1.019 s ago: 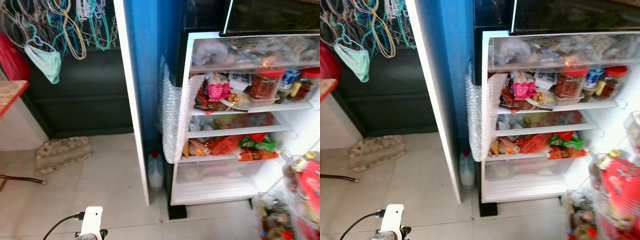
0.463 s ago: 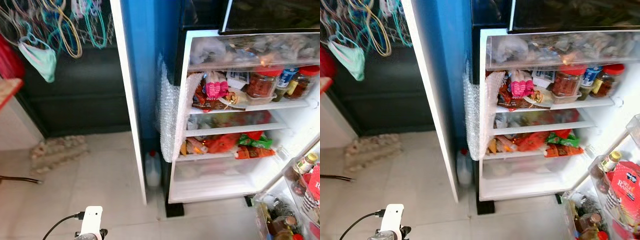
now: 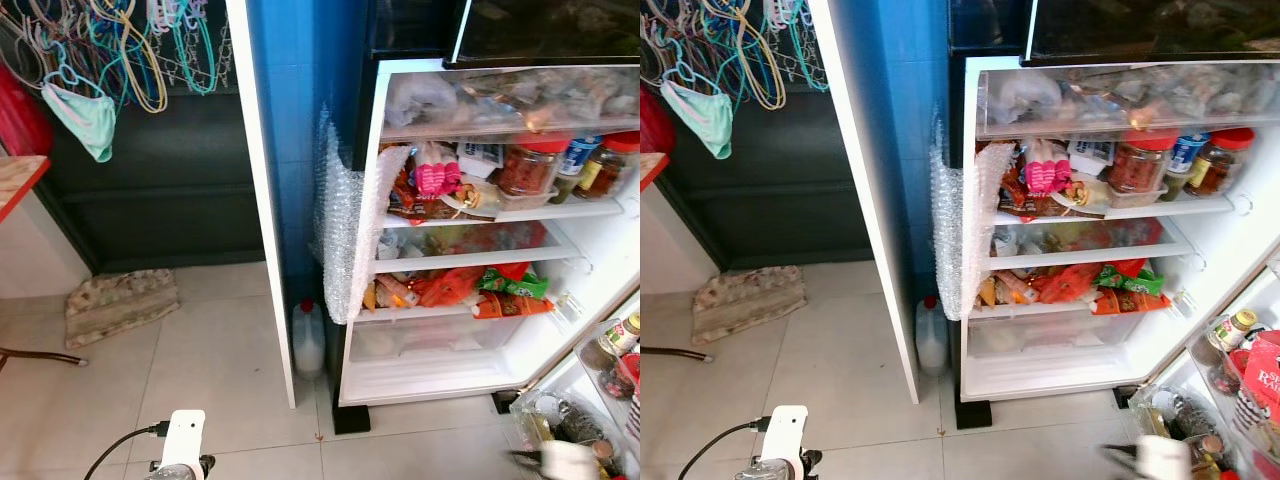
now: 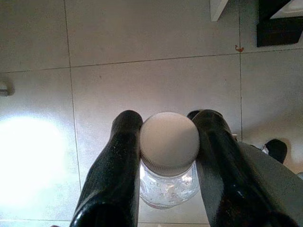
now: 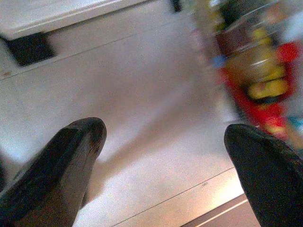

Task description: Restocking fridge

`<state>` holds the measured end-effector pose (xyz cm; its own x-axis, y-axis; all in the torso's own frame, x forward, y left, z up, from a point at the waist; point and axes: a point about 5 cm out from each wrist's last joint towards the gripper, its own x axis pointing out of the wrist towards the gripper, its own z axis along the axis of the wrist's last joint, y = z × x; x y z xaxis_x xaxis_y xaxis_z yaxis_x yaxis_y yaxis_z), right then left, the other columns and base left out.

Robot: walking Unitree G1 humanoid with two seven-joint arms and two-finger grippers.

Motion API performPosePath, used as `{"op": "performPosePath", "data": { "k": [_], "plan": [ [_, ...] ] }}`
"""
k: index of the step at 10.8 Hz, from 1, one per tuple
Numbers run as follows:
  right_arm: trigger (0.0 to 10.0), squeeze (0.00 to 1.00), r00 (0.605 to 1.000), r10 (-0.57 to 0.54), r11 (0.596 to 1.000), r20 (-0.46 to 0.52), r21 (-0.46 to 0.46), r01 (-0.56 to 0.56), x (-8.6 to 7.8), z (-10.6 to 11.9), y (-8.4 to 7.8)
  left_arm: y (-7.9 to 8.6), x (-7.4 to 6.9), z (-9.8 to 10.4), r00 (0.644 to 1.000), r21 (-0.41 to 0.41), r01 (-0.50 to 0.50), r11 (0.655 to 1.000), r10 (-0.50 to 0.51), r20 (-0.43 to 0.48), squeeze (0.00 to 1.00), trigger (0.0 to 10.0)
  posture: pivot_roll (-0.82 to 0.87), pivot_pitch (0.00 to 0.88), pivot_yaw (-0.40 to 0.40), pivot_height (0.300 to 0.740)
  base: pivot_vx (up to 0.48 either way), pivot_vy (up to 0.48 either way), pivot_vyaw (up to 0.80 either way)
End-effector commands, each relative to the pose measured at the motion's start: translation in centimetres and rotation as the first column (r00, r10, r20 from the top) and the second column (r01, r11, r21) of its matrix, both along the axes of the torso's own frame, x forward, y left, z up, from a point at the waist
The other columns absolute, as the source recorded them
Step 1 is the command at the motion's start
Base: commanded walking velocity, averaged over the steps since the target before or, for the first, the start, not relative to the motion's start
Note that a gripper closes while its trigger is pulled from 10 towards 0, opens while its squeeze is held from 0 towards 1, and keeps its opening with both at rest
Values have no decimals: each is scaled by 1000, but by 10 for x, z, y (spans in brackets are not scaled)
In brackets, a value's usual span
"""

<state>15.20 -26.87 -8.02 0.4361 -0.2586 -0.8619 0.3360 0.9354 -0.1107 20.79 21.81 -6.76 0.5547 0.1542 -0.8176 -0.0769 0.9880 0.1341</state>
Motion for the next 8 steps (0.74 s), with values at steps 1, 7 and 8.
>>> {"op": "performPosePath", "data": {
  "k": [1, 7, 8],
  "plan": [
    [10000, 0, 1000, 23, 999, 1, 27, -23, 3, -3, 12, 1, -3, -1, 1000, 3, -4, 1000, 4, -6, 0, 10000, 117, 0, -38, 740, 0, 0, 0],
    [10000, 0, 999, 50, 997, -21, 52, -49, 0, -8, 26, 0, -4, -2, 1000, -15, 8, 1000, -8, -1, 0, 10000, 111, 0, -40, 740, 0, -339, 0],
    [10000, 0, 998, 56, 997, -29, 49, -54, -1, -9, 27, -1, -5, -3, 1000, -19, 10, 1000, -10, -4, 0, 10000, 111, 0, -41, 740, 0, -382, 0]
  ]
}}
